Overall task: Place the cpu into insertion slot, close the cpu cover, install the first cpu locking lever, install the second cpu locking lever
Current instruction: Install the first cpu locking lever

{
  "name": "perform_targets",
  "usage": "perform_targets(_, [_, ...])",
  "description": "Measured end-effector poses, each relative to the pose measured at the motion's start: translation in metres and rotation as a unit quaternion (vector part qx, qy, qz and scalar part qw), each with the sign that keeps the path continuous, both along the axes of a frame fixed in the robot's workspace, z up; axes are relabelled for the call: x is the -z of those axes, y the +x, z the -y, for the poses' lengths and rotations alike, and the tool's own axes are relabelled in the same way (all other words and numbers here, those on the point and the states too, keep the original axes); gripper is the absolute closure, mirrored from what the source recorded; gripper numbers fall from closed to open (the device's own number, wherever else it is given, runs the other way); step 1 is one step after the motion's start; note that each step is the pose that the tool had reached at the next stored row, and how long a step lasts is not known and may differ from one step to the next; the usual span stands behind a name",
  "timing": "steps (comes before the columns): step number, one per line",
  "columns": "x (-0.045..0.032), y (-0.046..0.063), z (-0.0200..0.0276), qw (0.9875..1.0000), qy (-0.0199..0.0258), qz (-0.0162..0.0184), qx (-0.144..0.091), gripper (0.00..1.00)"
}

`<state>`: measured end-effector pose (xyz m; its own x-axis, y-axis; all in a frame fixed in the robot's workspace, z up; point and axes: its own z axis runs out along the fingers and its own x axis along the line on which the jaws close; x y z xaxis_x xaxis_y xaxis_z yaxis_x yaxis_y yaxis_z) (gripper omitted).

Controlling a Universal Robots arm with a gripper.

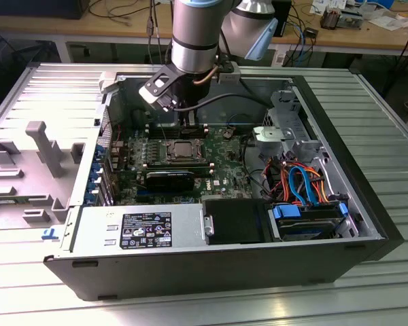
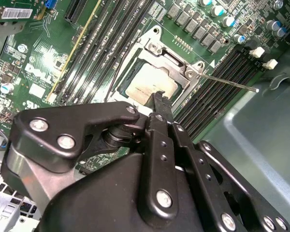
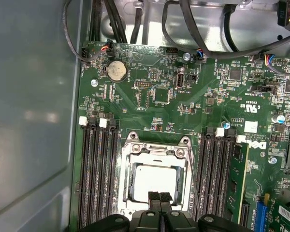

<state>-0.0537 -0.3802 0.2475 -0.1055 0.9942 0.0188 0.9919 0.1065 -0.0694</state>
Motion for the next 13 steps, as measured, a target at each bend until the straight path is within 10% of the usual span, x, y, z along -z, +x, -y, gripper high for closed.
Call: perform_targets(13, [0.0000, 0.0000, 0.0000, 0.9974, 0.0000, 0.0000, -0.073, 0.89])
